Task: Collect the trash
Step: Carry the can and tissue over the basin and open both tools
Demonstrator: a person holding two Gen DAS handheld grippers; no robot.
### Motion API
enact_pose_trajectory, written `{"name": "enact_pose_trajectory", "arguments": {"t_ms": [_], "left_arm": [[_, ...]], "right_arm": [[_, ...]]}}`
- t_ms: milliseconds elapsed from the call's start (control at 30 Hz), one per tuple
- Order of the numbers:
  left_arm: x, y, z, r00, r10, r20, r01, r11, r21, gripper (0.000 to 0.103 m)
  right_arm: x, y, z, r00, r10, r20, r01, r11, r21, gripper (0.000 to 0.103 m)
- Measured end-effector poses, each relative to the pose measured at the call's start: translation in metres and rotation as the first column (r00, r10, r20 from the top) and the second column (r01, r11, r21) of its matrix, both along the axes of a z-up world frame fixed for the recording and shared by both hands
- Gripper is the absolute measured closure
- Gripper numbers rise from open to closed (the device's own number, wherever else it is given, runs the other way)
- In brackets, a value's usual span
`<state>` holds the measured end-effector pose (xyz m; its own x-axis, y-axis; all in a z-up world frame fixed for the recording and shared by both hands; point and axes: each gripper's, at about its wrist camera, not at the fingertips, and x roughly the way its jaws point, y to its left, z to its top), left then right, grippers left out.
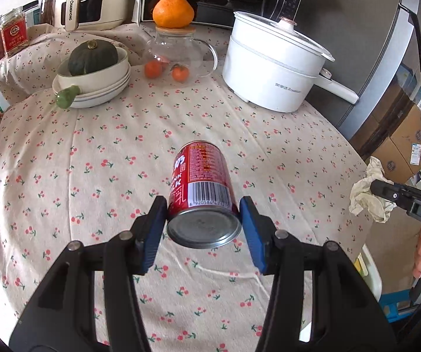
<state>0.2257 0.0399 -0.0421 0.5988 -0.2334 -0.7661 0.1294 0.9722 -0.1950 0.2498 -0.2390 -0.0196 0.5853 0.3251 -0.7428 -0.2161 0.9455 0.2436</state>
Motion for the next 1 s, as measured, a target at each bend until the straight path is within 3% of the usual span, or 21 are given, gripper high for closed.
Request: {"name": "enact_pose_trajectory", "arguments": {"t_ms": [267,533,633,767,1000], "left_arm": [[-0.076,-0.043,0.013,0.992,-0.125,-0.002,0.125,0.991,0.045,0.050],[-0.131,-0.082,0.017,0.967,-0.250,-0.054,0.252,0.967,0.032,0.050],[-0.144,-0.100,0.014,0.949,-0.304,-0.082,0.307,0.951,0.031,0.050],[-0.158,-0.128,0.008,0.919,-0.374,-0.121,0.380,0.925,0.026,0.050],[-0.172,-0.187,-0.023,0.853,-0.479,-0.206,0.493,0.870,0.017,0.050]], "right_arm": [[-0.067,-0.033,0.008,0.999,-0.038,-0.029,0.037,0.999,-0.031,0.079],[-0.128,-0.060,0.012,0.992,-0.075,-0.105,0.072,0.997,-0.035,0.079],[-0.148,-0.077,0.004,0.991,-0.091,-0.099,0.091,0.996,-0.005,0.079],[-0.159,-0.103,-0.013,0.978,-0.135,-0.161,0.141,0.990,0.029,0.079],[-0.177,-0.134,-0.025,0.968,-0.182,-0.175,0.188,0.982,0.020,0.078]]}}
